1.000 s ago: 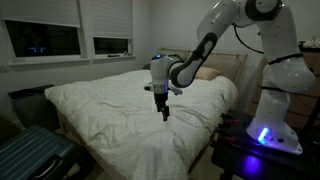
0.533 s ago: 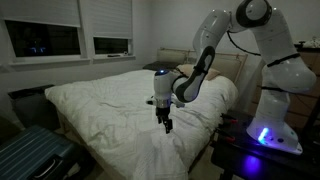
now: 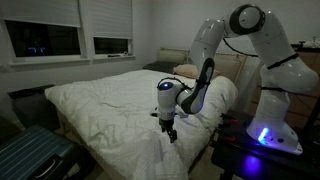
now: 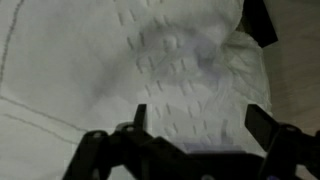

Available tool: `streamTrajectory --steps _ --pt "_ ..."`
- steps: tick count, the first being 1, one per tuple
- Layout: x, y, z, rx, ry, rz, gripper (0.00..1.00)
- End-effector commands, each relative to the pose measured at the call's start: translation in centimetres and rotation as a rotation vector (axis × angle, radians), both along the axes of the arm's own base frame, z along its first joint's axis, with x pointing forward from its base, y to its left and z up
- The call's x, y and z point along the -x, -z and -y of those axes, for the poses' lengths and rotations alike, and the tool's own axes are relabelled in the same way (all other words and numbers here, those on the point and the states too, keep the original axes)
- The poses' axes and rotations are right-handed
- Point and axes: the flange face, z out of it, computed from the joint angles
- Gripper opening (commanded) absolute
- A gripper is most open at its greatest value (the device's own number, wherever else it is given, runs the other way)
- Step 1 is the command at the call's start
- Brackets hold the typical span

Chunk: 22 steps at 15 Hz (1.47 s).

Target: Move the left side of the blanket to the right

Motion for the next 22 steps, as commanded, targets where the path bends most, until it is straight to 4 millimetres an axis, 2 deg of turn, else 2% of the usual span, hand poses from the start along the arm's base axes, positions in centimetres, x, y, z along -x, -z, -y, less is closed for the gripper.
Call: streamTrajectory --steps 1,6,14,21,22 --pt "1.8 1.2 -0.3 0.009 -0.016 0.020 1.00" --pt "3.2 3.8 0.0 0.046 -0.073 0.068 1.00" --pt "1.2 5.6 1.8 0.126 -0.152 0.320 1.00" --pt "3.0 8.4 2.8 0.194 -0.094 0.321 1.00" --pt "3.0 8.6 3.0 0.200 -0.086 0.312 0.95"
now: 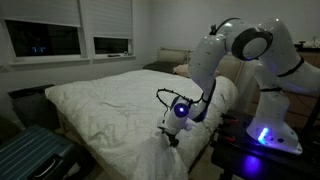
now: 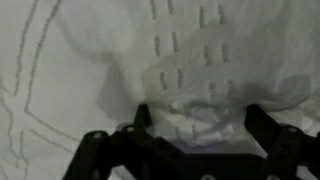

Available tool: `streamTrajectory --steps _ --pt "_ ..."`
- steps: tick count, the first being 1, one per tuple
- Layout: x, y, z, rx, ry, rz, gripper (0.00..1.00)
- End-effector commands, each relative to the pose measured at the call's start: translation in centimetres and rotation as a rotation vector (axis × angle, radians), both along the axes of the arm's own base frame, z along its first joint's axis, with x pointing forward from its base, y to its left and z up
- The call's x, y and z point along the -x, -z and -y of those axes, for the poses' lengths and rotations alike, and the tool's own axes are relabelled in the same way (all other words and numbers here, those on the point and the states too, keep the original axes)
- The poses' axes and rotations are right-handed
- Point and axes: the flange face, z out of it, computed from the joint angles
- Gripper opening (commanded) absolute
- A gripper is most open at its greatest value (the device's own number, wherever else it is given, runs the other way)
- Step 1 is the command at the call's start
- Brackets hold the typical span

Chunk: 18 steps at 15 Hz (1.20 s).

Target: Move the left side of the blanket to the right

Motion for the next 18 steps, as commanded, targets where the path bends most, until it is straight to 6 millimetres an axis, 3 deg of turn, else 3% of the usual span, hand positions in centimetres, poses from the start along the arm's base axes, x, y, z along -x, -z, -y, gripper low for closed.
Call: streamTrajectory --steps 1,3,7,12,15,18 --pt "-0.1 0.9 1.2 0.028 0.045 -0.009 0.72" --pt "-0.7 0.6 1.7 0.028 0.084 -0.008 0.68" --pt "-2.6 -1.4 3.1 0.018 0.217 0.004 0.39" --pt "-5.1 -6.0 5.6 -0.001 0.392 -0.030 0.03" --pt "-6.9 -8.0 7.5 -0.015 0.494 -0.068 0.00" --pt "-7.7 -8.6 8.1 -0.048 0.564 -0.126 0.01"
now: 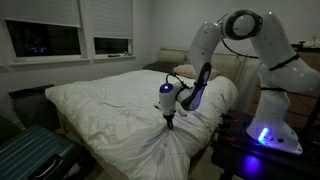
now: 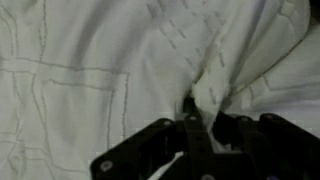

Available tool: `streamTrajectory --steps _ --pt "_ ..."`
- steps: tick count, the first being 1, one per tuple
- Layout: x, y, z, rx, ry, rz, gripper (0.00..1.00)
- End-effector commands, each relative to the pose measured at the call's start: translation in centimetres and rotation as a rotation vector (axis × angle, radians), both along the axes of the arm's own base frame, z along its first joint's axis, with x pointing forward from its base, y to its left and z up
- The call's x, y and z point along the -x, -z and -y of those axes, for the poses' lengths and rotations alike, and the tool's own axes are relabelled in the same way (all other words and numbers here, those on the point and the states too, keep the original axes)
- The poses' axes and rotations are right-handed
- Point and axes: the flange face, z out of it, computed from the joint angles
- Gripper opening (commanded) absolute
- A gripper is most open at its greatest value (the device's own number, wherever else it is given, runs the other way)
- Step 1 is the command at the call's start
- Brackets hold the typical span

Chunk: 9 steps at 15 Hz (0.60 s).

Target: Move the left side of the blanket to the right

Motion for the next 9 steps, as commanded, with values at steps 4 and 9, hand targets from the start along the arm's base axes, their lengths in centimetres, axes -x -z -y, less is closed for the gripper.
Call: streamTrajectory --steps 4,9 --pt "-3.5 -5.8 3.1 -0.074 0.145 -0.093 0.01" --pt "-7.5 -13.2 5.8 -0.124 0.284 0.021 0.01"
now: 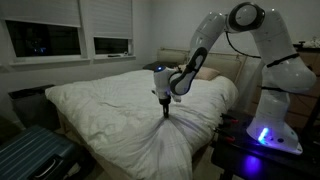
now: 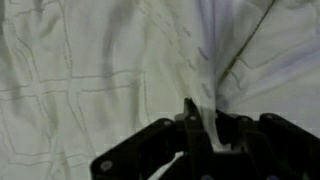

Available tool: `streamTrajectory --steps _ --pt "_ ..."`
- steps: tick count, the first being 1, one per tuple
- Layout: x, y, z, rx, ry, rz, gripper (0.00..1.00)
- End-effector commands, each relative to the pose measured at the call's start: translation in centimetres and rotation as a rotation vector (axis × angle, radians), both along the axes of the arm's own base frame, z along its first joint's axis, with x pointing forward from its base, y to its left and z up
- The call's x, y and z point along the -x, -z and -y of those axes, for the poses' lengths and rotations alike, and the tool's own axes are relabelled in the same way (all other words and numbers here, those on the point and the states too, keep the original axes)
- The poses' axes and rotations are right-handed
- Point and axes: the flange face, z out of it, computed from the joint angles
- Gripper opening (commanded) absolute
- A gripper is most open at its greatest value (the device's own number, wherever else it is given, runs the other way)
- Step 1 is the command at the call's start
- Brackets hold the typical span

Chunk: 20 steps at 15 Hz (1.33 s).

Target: Move the left side of the blanket to the right

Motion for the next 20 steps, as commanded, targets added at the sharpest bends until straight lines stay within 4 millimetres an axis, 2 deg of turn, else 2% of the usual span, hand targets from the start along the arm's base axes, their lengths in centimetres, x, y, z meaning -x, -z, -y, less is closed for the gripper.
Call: streamTrajectory --steps 1,7,11,16,20 --pt "-3.2 -7.6 3.6 0.024 0.097 0.095 0.01" --pt "-7.2 -16.3 9.3 0.072 0.321 0.229 0.01" --pt "-9.3 -21.6 14.3 0.111 0.499 0.306 0.01" --pt "-11.1 -27.5 22.0 0.136 0.716 0.388 0.01" --pt "-11.7 -31.5 29.5 0.161 0.824 0.433 0.01"
